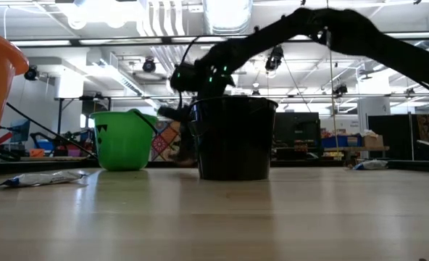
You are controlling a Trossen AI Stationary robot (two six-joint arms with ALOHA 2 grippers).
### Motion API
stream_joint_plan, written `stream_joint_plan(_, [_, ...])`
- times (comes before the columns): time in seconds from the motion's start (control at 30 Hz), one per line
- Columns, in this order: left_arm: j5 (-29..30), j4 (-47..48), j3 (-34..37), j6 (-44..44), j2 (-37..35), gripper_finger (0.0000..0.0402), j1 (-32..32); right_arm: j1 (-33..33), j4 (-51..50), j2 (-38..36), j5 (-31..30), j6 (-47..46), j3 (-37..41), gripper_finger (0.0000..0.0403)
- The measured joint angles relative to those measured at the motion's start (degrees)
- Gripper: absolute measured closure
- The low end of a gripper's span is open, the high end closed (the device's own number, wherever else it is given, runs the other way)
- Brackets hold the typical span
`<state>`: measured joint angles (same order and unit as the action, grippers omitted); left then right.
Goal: Sort candy
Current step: Put the top left brown chocolate into the black bucket
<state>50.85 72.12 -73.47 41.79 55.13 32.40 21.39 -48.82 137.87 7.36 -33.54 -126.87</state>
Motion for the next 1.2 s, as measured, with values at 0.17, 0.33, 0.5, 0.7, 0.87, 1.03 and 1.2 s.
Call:
stream_joint_plan(0.17, [0.24, 0.01, 0.0, -0.97, 0.03, 0.0315, -0.02, -0.04, -1.4, -5.51, -2.18, 1.92, -0.02, 0.0386])
stream_joint_plan(0.33, [0.55, 0.74, 0.0, -1.36, 0.02, 0.0315, -0.02, -0.11, -1.7, -10.89, -3.09, 3.14, -0.02, 0.0386])
stream_joint_plan(0.5, [0.68, 1.38, 0.0, -1.43, 0.02, 0.0315, -0.02, -0.45, -2.15, -16.29, -4.43, 4.2, -0.04, 0.0386])
stream_joint_plan(0.7, [0.74, 1.49, 0.0, -2.26, 0.02, 0.0315, -0.02, -2.05, -6.87, -20.83, -4.79, 4.98, -0.04, 0.0386])
stream_joint_plan(0.87, [0.81, 2.44, 0.0, -2.26, 0.0, 0.0315, -0.02, -5.25, -15.21, -22.72, -11.23, 5.14, -0.11, 0.0386])
stream_joint_plan(1.03, [0.81, 2.54, 0.0, -2.28, 0.0, 0.0315, -0.03, -8.75, -20.09, -22.81, -13.93, 3.65, -0.11, 0.0386])
stream_joint_plan(1.2, [0.81, 2.58, 0.0, -2.31, -0.03, 0.0315, -0.04, -11.74, -20.42, -22.75, -14.29, 2.06, 0.31, 0.0386])
